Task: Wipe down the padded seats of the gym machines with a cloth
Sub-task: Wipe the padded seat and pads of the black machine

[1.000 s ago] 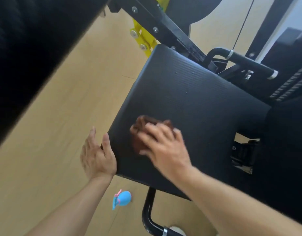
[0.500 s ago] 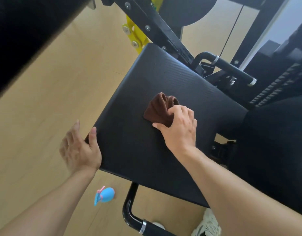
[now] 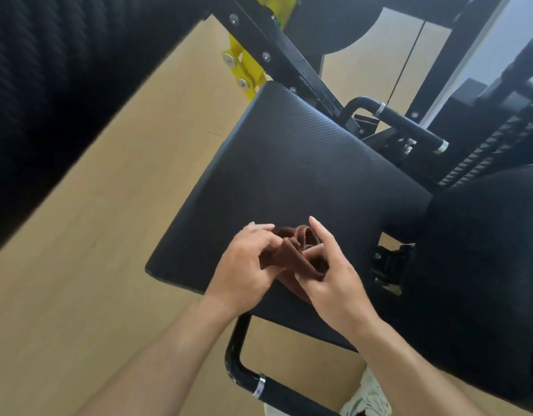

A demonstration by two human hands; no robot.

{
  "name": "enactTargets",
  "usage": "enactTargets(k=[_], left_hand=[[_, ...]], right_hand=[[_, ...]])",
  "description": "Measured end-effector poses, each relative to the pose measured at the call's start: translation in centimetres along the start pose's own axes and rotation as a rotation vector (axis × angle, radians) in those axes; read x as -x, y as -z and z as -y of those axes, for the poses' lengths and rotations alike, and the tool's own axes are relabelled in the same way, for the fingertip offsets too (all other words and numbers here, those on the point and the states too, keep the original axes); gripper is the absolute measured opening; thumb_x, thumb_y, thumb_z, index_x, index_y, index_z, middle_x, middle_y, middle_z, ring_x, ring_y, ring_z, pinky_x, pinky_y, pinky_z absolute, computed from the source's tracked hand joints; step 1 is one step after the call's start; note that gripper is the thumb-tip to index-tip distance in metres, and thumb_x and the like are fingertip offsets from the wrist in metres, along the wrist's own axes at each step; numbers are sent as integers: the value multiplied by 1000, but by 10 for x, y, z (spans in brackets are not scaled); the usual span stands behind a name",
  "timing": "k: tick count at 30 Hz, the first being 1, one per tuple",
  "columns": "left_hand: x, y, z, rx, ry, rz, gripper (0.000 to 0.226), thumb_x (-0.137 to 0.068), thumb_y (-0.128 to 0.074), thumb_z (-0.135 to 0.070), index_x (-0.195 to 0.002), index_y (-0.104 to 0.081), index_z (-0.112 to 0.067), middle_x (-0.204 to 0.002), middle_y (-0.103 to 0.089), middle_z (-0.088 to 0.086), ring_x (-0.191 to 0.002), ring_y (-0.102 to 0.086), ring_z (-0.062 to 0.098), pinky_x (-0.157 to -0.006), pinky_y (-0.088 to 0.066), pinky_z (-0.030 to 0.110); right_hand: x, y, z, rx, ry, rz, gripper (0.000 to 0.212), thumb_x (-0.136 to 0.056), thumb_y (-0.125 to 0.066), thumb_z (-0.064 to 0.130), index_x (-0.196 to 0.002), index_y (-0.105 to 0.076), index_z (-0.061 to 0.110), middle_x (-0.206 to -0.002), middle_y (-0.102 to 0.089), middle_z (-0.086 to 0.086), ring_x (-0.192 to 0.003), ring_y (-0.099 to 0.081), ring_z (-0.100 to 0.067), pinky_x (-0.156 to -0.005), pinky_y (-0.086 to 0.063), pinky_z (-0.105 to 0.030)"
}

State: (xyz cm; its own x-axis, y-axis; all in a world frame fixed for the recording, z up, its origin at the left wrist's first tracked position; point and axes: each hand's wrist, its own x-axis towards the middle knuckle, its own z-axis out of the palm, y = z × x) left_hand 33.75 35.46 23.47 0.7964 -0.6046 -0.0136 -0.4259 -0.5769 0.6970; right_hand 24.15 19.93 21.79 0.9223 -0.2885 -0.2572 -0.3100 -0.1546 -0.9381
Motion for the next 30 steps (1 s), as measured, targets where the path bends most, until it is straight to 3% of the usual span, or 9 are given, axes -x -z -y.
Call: enactTargets(k=[5, 7, 9, 11, 15, 20, 22, 25, 30], left_hand=[[55, 7, -17, 165, 186, 199, 9, -90, -71, -21, -92, -63, -26, -84, -73, -7, -81, -72, 15, -75, -60, 42], [69, 15, -26, 276, 291, 175, 11, -90, -74, -26, -96, -65, -25, -85, -76, -3, -83, -75, 18, -74, -63, 42], [75, 25, -35, 360, 381, 173, 23, -81, -83, -26, -98, -68, -28, -89, -77, -2, -88, -74, 17, -77, -61, 32], [77, 32, -41, 378, 428, 196, 39, -67, -92, -19, -95, -72, -38, -94, -76, -9, -90, -70, 5, -75, -52, 13], [68, 34, -46, 274, 405, 290, 42, -66, -92, -29, -96, -71, -51, -103, -70, -33, -103, -60, -15, -78, -39, 0], [38, 24, -49, 610, 468, 281, 36, -82, -76, -51, -107, -69, -25, -107, -78, 1, -105, -73, 22, -98, -54, 49], [18, 18, -49, 597, 460, 166, 32, -82, -75, -53, -104, -66, -31, -100, -78, -2, -96, -74, 18, -91, -58, 44], [-12, 6, -43, 268, 353, 39, 43, -86, -74, -46, -124, -57, -37, -110, -70, -14, -103, -66, 4, -90, -52, 25], [-52, -15, -6, -155, 44, -82, 39, -94, -64, -13, -132, -60, -20, -131, -63, -4, -125, -54, 12, -108, -46, 41]], right_hand=[[39, -8, -8, 394, 52, 24, 38, -88, -77, 26, -111, -66, 55, -122, -49, 32, -131, -35, 0, -115, -37, -35], [56, -11, -3, 396, 111, -39, 27, -88, -74, 19, -106, -69, 39, -134, -50, 31, -147, -22, 2, -125, -13, -36], [73, -13, 12, 216, 147, -9, 31, -87, -71, 9, -105, -67, 34, -121, -57, 36, -143, -33, 6, -126, -19, -36], [81, -12, 36, 70, 192, 26, 36, -86, -67, 6, -105, -63, 36, -106, -63, 27, -121, -58, -9, -105, -48, -37], [65, 13, 84, -143, 256, -157, 40, -88, -65, -8, -100, -68, 29, -93, -70, 16, -90, -67, -8, -76, -50, -13], [13, 63, 111, -1, 282, -293, 36, -93, -68, 2, -103, -69, 37, -90, -70, 22, -87, -64, 2, -76, -47, -11], [-16, 79, 105, 180, 216, -376, 30, -98, -66, 18, -122, -69, 36, -110, -68, 20, -105, -57, 1, -94, -47, -24], [-50, 78, 79, 544, 47, -482, 64, -98, -65, 37, -156, -38, 33, -160, -37, 4, -150, -22, -17, -124, -17, -40], [-46, -5, -14, 633, -210, -126, 80, -102, -35, 62, -163, 2, 26, -172, 11, 2, -156, 19, -21, -127, 9, -44]])
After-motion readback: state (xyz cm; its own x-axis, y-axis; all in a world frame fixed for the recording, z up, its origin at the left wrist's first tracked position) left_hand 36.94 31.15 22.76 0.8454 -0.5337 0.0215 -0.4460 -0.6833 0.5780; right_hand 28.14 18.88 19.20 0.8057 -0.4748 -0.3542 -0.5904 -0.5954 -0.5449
